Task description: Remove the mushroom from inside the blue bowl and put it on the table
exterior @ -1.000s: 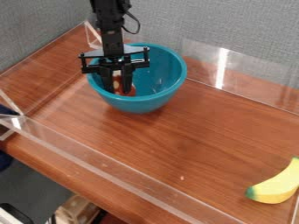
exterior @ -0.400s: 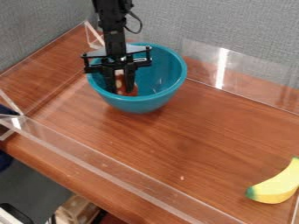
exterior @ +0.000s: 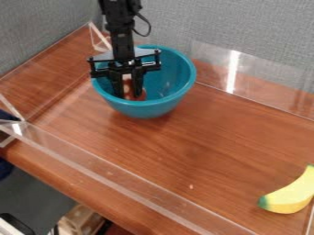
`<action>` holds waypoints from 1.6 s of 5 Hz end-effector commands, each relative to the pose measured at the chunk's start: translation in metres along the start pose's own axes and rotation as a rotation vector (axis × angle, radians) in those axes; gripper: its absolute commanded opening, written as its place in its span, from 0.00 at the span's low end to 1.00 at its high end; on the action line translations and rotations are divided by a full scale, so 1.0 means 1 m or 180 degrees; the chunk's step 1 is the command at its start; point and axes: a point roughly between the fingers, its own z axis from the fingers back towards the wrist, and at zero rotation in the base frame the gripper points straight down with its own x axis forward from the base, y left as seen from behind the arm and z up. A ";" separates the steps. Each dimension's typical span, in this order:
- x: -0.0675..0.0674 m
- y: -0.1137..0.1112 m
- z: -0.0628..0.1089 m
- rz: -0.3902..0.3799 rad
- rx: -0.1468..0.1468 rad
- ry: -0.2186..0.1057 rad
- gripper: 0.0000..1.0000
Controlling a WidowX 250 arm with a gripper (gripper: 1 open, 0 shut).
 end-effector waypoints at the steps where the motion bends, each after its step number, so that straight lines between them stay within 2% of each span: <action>1: 0.004 -0.009 0.021 -0.0055 -0.0083 -0.0195 0.00; 5: 0.002 -0.013 0.036 -0.0044 -0.0129 -0.0255 0.00; 8: 0.002 -0.016 0.038 -0.0020 -0.0143 -0.0309 0.00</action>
